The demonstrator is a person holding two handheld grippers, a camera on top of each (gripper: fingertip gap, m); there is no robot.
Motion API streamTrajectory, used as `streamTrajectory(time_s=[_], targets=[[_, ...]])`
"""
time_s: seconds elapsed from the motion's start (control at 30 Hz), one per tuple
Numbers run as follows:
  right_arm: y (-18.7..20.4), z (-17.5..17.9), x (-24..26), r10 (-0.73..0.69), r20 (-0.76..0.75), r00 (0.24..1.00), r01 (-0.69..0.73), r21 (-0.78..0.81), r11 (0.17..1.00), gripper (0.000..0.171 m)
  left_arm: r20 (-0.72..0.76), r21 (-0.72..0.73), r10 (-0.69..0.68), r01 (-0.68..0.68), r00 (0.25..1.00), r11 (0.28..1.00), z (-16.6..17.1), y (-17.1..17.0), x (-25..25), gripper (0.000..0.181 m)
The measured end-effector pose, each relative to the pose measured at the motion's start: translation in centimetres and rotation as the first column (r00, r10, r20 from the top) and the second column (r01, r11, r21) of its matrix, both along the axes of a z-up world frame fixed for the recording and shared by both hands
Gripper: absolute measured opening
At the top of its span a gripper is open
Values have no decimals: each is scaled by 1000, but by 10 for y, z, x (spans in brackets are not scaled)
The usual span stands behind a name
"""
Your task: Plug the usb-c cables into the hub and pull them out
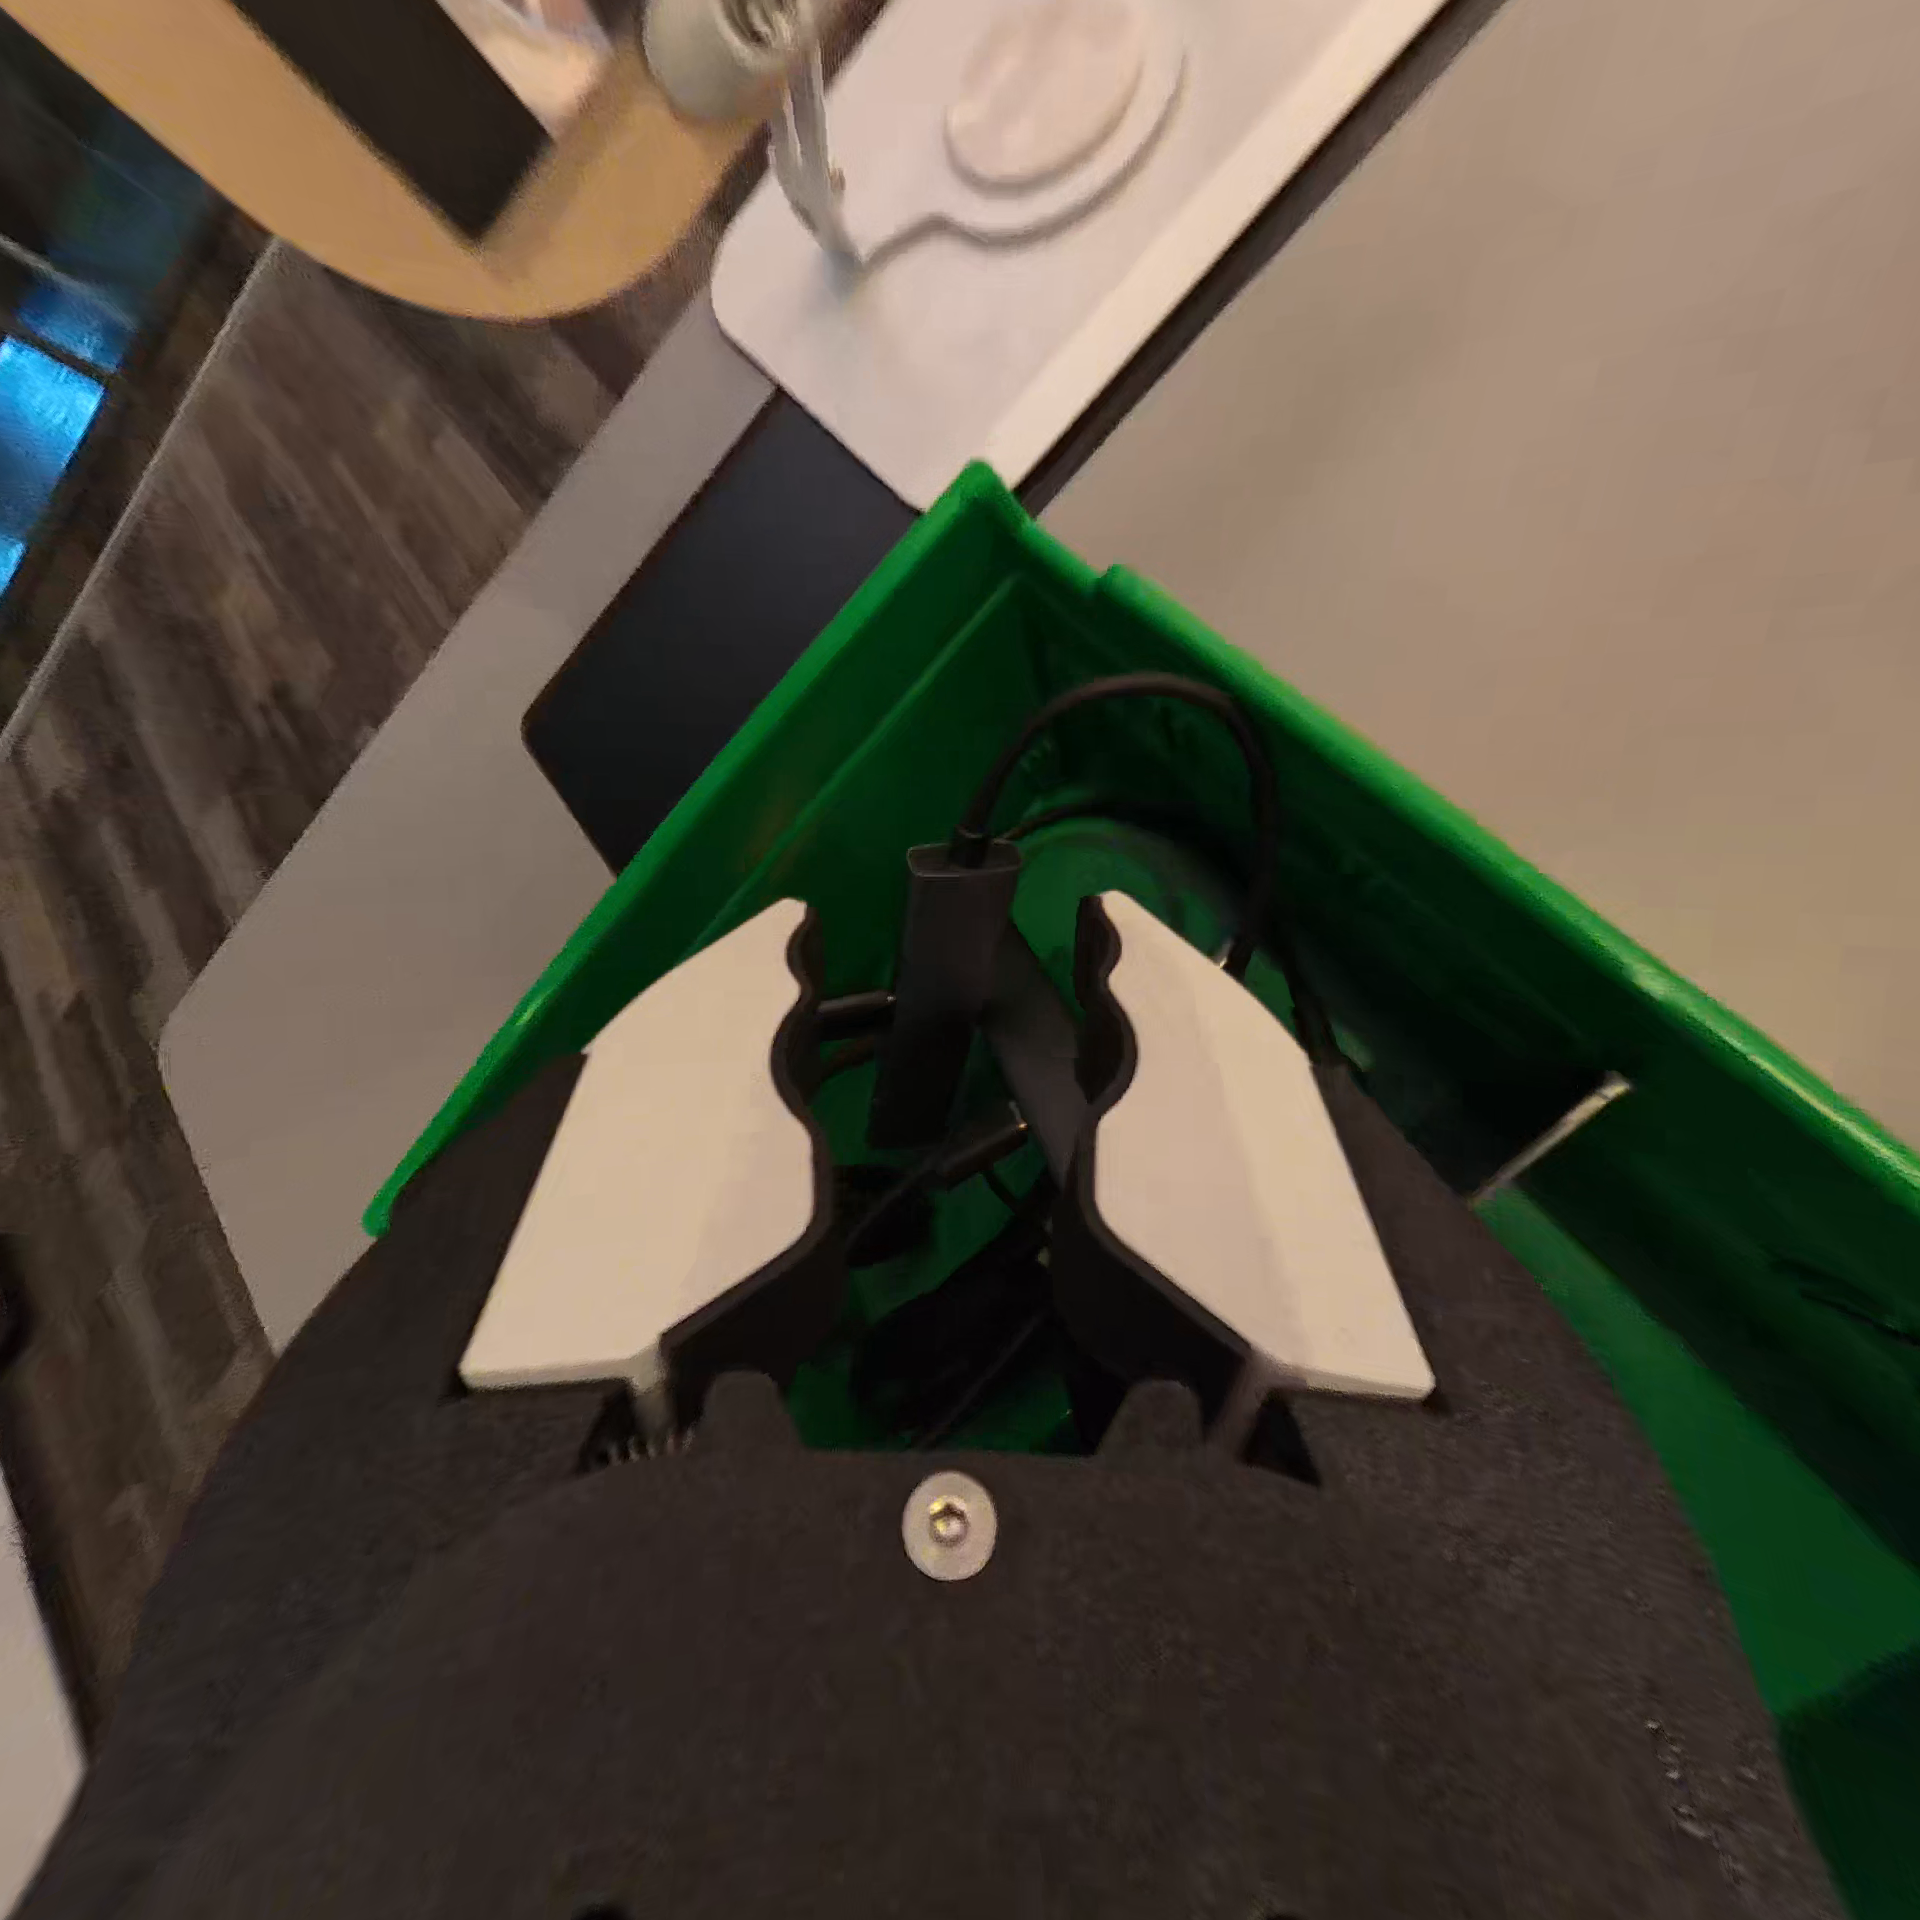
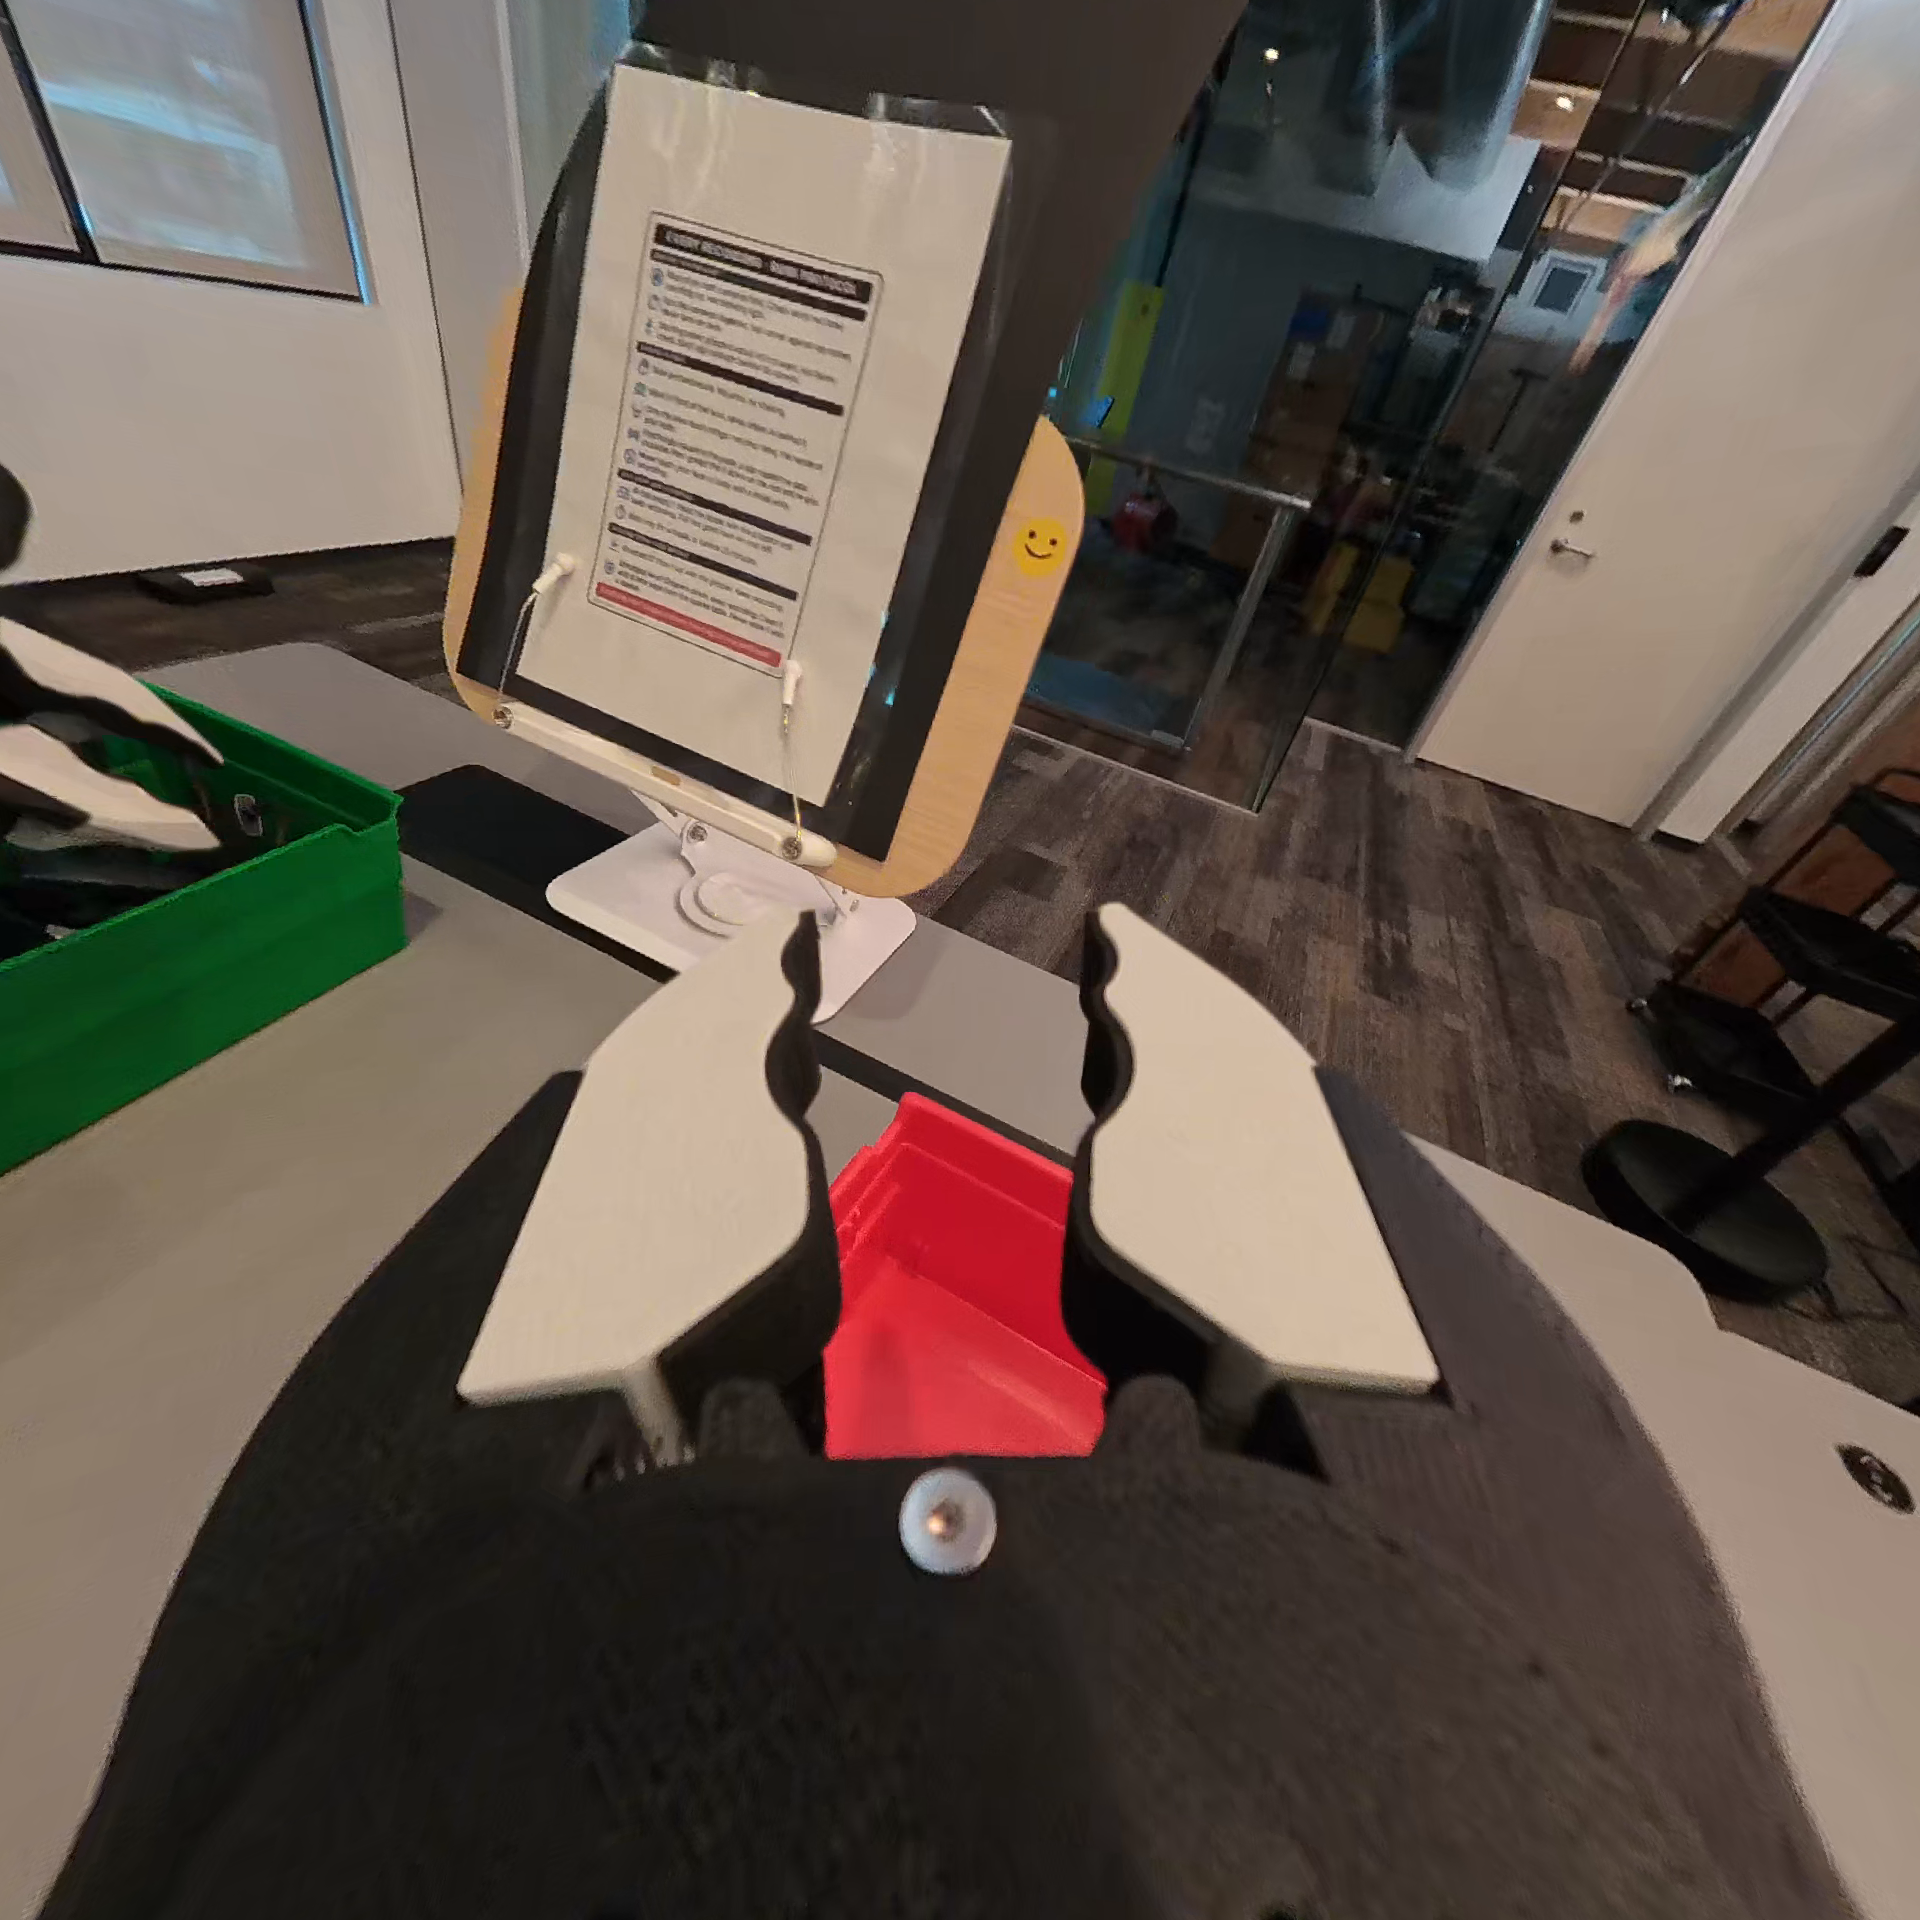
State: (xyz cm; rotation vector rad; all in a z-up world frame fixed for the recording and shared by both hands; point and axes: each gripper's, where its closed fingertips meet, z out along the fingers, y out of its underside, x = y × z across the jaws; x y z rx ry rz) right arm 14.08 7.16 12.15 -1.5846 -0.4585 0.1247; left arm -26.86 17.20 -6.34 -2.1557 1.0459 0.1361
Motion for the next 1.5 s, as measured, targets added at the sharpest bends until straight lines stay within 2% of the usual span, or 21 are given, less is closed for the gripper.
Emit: streamTrajectory(time_s=[0.17,0.27,0.37,0.5,0.63,0.77,0.93,1.07,1.13,1.2,1.3,1.37,1.4,1.5], targets=[[2,-1,4,21,-69,997,-23,-24,999,49,-76,-55,5,-9,997,998,-21,9,5,42],[3,-5,6,4,-37,999,-6,-40,999,49,-158,-77,67,-80,985,994,-31,13,-5,25],[3,-8,6,-16,14,1000,16,-44,999,48,-150,-57,90,-100,985,993,-24,13,-7,25],[3,-8,-3,-7,53,999,9,-37,999,48,-23,40,136,-135,990,990,28,1,-12,24],[6,-9,-22,24,104,994,-22,-26,999,48,253,212,151,-208,956,955,112,-23,-17,23],[11,-17,-45,60,165,984,-54,-41,998,48,549,354,-15,-217,836,910,188,-61,-13,23],[12,-19,-89,161,204,966,-161,-14,987,47,726,402,-220,-143,652,905,236,-104,6,23],[-1,-12,-147,291,231,929,-319,95,943,47,835,383,-372,56,407,922,260,-140,42,23],[-21,-2,-182,372,256,892,-423,186,887,48,866,390,-424,170,266,905,272,-161,62,22],[-48,9,-214,467,256,847,-526,270,806,48,872,409,-460,268,165,872,282,-181,82,22],[-83,27,-240,574,208,792,-606,378,700,45,859,433,-498,350,119,831,286,-201,111,22],[-97,37,-245,599,182,780,-611,430,665,42,860,426,-497,376,115,823,283,-205,127,22],[-101,40,-244,599,173,782,-603,453,656,40,863,415,-491,390,117,822,281,-206,134,22],[-90,45,-233,524,135,841,-518,479,708,31,871,394,-478,423,111,816,276,-207,148,22]])
